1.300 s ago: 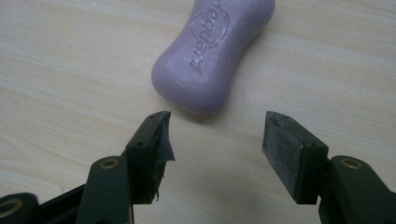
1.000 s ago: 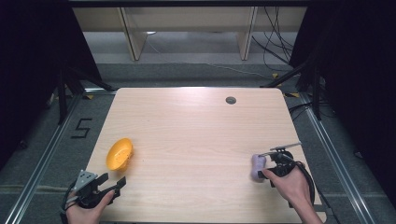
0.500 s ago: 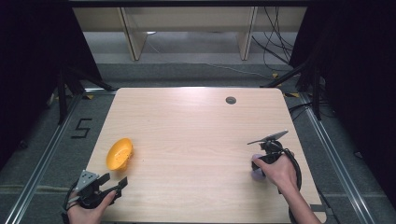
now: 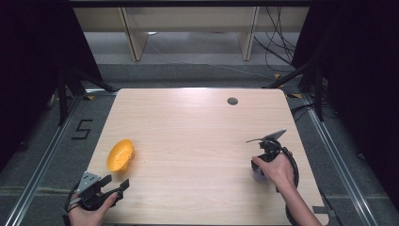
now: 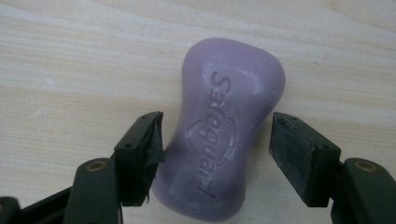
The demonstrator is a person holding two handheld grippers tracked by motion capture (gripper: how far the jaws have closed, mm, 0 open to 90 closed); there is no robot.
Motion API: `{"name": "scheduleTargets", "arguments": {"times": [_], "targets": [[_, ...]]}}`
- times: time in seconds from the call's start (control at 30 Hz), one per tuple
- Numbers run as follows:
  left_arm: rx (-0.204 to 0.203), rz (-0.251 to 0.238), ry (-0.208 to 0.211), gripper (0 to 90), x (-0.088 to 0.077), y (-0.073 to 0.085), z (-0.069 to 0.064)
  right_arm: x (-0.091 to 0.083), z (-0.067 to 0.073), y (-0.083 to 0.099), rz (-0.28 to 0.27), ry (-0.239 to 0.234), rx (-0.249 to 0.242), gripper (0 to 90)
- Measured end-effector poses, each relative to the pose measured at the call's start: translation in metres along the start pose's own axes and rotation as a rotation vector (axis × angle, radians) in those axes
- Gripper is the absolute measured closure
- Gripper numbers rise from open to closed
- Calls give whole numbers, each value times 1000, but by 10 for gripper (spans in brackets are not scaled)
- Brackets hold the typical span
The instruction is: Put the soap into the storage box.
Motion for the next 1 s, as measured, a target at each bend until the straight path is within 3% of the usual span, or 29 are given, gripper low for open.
{"name": "scheduleTargets", "arguments": {"times": [0.2, 0.33, 0.37, 0.7, 0.8, 0.87, 0.9, 0.93, 1.0], "targets": [[-2, -5, 5, 251, 1, 0, -1, 6, -1, 0, 15, 10, 2, 362], [9, 4, 2, 251, 1, 1, 0, 8, 1, 0, 14, -10, 9, 374], [12, 3, 1, 251, 1, 1, 0, 8, -2, 1, 26, -3, -11, 377], [4, 3, 7, 251, 1, 1, -1, 13, 2, -1, 38, 3, -13, 408], [9, 5, 8, 252, 2, 2, -1, 14, 1, 0, 55, 10, -35, 424], [8, 5, 9, 252, 2, 2, -2, 16, 4, -1, 46, 10, -12, 444], [7, 6, 10, 253, 2, 2, -2, 14, 4, 0, 70, 10, -18, 460], [10, 7, 13, 254, 2, 2, -2, 15, 3, 0, 57, -1, -41, 470], [6, 6, 13, 256, 2, 2, -2, 14, 4, 0, 77, 14, -31, 478]]}}
Point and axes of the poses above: each handheld gripper's, and its own axes: x roughly forward along the jaws, y roughly out of its underside, z roughly to its left, the point moved 9 cm from there along x, roughly forward along the jaws, and after that the axes turned 11 degrees about -z, right-handed, at the moved point
